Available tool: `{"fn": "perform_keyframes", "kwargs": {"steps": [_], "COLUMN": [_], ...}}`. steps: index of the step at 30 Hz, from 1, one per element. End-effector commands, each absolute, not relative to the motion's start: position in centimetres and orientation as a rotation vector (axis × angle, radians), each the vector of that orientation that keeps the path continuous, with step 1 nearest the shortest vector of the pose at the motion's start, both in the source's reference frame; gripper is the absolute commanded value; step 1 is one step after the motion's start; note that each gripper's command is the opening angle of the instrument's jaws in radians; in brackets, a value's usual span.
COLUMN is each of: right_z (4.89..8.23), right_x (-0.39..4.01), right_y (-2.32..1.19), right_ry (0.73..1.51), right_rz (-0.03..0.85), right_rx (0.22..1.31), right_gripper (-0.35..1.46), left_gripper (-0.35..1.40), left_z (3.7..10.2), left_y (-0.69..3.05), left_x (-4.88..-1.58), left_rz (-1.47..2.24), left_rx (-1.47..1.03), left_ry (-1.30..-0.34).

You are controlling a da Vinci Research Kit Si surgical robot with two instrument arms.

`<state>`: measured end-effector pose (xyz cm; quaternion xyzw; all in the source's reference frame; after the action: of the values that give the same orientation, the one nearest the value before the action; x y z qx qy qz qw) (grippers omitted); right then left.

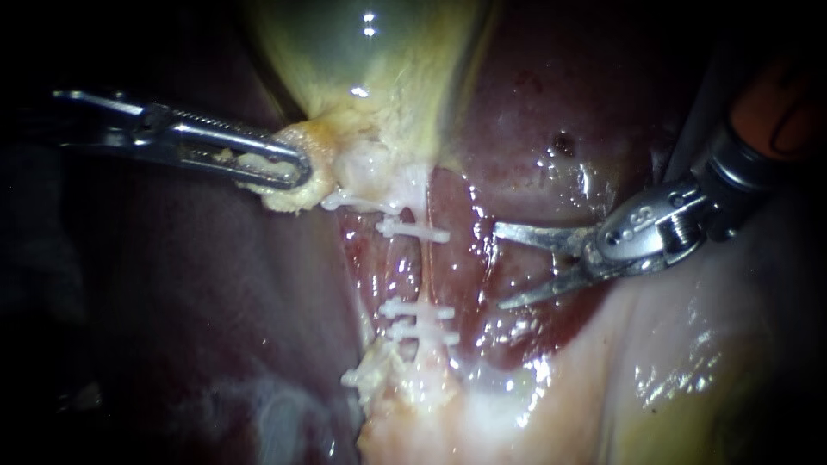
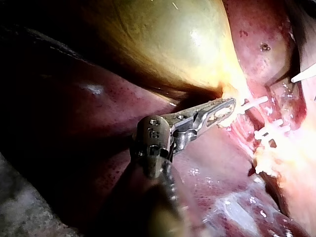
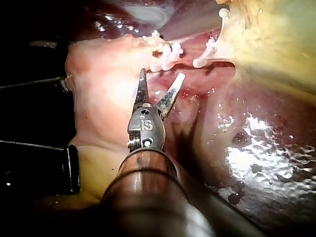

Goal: Go to the cutting position right tube

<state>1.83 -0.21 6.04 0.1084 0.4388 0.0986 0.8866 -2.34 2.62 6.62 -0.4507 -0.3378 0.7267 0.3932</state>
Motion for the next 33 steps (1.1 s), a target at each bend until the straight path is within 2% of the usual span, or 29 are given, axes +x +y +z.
{"fn": "perform_keyframes", "kwargs": {"steps": [1, 10, 17, 28, 33], "right_z": [6.04, 6.06, 6.06, 6.07, 6.11], "right_x": [1.83, 1.83, 1.83, 1.95, 2.07], "right_y": [-0.21, -0.20, -0.20, -0.20, -0.22], "right_ry": [0.913, 0.914, 0.913, 0.921, 0.929], "right_rz": [0.205, 0.205, 0.205, 0.199, 0.226], "right_rx": [0.226, 0.228, 0.227, 0.247, 0.281], "right_gripper": [1.44, 1.44, 1.44, 1.44, 1.44], "left_gripper": [-0.35, -0.35, -0.35, -0.35, -0.35], "left_z": [6.61, 6.03, 5.55, 5.48, 5.49], "left_y": [2.62, 2.79, 2.89, 2.82, 2.82], "left_x": [-2.33, -2.02, -1.95, -1.99, -1.99], "left_rz": [1.844, 1.818, 1.818, 1.821, 1.821], "left_rx": [-1.145, -1.133, -1.165, -1.167, -1.167], "left_ry": [-0.858, -0.873, -0.854, -0.845, -0.844]}}
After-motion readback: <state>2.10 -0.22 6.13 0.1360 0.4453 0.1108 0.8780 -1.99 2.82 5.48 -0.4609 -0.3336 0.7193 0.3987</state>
